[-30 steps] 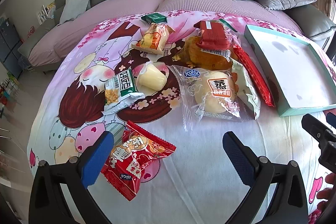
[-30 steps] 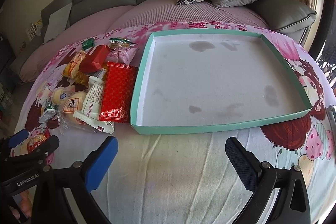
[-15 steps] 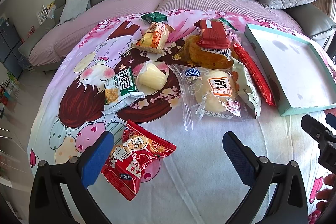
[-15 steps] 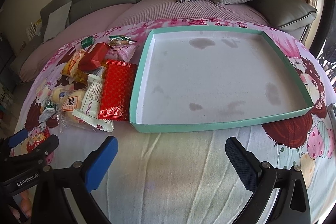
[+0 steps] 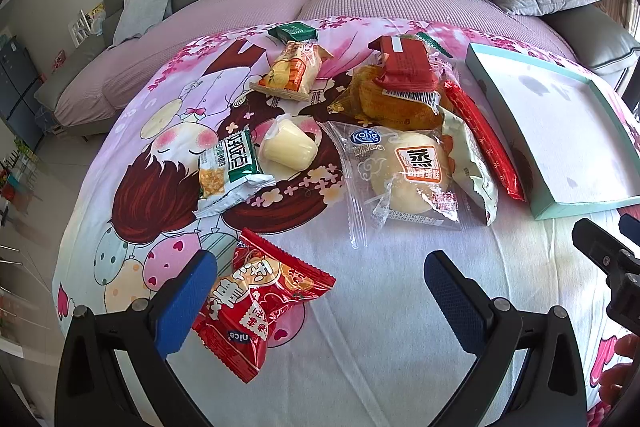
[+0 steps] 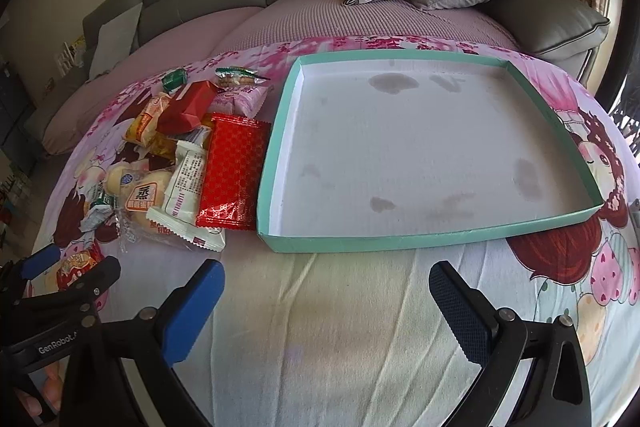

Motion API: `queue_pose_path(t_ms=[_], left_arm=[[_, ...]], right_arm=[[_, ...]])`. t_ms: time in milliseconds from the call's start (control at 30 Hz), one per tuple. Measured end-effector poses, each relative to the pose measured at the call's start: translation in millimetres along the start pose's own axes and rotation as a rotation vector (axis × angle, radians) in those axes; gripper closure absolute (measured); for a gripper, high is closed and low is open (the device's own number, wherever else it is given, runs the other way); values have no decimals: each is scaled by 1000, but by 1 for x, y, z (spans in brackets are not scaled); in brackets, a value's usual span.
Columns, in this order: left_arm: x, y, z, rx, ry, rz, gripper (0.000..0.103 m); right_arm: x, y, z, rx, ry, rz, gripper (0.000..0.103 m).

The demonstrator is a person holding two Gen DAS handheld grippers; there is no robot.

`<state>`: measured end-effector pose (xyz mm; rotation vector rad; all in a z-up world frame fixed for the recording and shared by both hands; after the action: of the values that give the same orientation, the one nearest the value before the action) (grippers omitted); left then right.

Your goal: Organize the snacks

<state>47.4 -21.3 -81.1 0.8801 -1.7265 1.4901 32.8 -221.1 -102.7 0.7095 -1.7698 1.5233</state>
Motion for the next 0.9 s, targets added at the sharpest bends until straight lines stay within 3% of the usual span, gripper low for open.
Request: queue_pose_path(t_ms=[567, 667, 800, 900], left_arm=[[5, -1, -4, 28, 15, 16, 0], [12, -1, -18, 56, 17, 31, 0], [9, 5, -37, 68, -20, -5, 0], [3, 12, -51, 102, -13, -33, 0]], right_arm=[[1, -1, 0, 5, -2, 3, 0], [6, -11, -10, 27, -34, 42, 0], [13, -26, -37, 66, -133, 88, 0], [16, -32, -58, 130, -159, 116, 0]])
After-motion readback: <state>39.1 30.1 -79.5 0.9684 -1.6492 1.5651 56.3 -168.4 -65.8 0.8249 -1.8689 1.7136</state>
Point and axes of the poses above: each gripper's, at about its wrist camera, not at the fingertips, and x roughly against the way its jaws point, z to its right, y to its underside, the point moved 8 cm from there along -x, roughly the way its jaws point, and after that the axes turned 1 degree about y, right-handed, at the moved point
